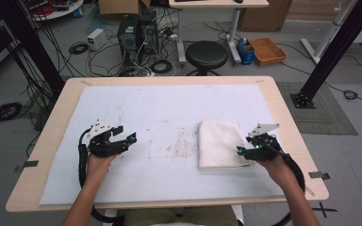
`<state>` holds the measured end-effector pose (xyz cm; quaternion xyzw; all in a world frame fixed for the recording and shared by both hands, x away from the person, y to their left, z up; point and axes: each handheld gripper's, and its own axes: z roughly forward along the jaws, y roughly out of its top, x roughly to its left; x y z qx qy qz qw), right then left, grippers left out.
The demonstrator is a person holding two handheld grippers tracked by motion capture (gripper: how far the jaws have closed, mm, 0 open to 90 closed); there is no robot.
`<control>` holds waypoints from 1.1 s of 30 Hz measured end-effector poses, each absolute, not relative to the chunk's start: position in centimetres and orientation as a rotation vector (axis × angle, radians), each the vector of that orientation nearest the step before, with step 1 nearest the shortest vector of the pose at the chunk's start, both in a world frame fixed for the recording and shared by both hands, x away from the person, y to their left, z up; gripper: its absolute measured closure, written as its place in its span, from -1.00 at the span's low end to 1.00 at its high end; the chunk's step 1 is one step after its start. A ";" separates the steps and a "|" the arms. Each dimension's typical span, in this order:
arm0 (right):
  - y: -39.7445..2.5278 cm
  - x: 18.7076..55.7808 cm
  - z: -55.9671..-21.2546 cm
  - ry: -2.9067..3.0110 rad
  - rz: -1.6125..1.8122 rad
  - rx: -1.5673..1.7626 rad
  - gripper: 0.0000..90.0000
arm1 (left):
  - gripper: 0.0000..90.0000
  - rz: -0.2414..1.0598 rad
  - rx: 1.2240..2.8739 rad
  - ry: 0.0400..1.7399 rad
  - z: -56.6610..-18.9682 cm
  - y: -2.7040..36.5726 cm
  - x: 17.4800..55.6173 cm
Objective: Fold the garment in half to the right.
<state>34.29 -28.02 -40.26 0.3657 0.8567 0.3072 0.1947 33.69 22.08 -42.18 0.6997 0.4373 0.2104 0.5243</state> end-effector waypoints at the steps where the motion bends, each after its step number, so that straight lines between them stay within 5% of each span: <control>1: -27.4 34.7 -40.1 2.390 0.901 1.011 0.04 | -0.27 0.496 1.679 1.037 -42.3 22.0 33.7; 4: -24.1 37.5 -40.5 2.414 1.027 1.001 0.27 | -0.27 0.495 1.703 1.023 -42.5 21.7 33.8; 12: -16.1 43.2 -43.1 2.508 0.888 1.054 0.34 | -0.30 0.485 1.693 1.028 -42.6 22.1 33.9; 19: -19.2 42.0 -41.9 2.420 1.041 1.126 -0.08 | -0.30 0.482 1.688 1.036 -42.6 22.4 33.9; 26: -25.8 38.4 -42.7 2.360 0.986 1.152 -0.25 | -0.33 0.484 1.688 1.036 -42.7 22.2 34.0; 33: -27.8 37.8 -43.9 2.390 1.002 1.172 -0.49 | -0.43 0.478 1.685 1.025 -42.7 22.3 33.9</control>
